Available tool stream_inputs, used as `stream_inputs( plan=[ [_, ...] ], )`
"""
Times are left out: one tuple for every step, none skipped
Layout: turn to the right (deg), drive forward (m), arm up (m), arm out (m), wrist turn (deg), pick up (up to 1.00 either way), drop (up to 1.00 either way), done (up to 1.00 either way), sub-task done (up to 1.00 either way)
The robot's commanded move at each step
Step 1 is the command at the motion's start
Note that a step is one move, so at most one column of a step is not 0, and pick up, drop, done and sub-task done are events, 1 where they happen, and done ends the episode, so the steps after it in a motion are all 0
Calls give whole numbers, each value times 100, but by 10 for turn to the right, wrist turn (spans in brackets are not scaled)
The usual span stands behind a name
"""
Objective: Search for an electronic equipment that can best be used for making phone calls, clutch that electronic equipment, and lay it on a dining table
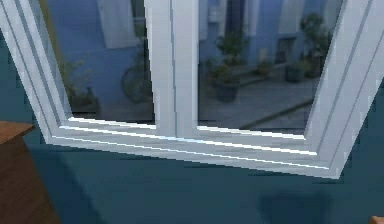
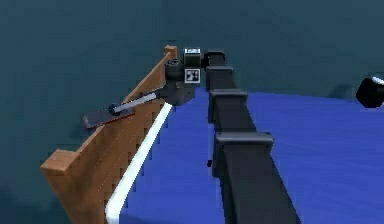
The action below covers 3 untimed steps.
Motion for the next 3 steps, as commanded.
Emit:
stream_inputs(
  plan=[
    [0,0,0,0,-450,0,0,0,0],
    [0,0,0,0,-330,0,0,0,0],
    [0,0,0,-30,0,0,0,0,0]
  ],
)
